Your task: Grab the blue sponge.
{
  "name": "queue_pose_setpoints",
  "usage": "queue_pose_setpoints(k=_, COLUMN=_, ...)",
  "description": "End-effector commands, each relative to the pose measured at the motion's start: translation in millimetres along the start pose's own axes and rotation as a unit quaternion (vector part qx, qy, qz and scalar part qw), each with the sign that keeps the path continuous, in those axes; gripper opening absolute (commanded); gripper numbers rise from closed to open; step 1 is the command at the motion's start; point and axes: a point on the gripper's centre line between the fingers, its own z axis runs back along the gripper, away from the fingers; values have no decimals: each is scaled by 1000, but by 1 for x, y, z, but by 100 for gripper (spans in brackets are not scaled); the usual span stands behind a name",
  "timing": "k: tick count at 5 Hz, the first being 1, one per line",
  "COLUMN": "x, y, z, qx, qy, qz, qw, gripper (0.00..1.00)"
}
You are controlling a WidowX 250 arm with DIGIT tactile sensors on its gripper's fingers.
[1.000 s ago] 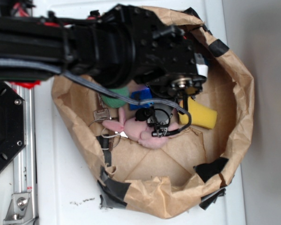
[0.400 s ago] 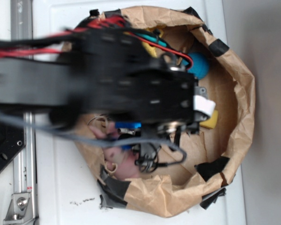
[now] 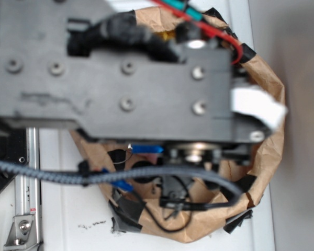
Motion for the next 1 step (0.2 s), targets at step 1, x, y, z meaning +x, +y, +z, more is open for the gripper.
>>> queue_pose_setpoints(k=1, x=13, y=20, z=1, qx=-15, qy=-7, qz=16, qw=1000, gripper=0)
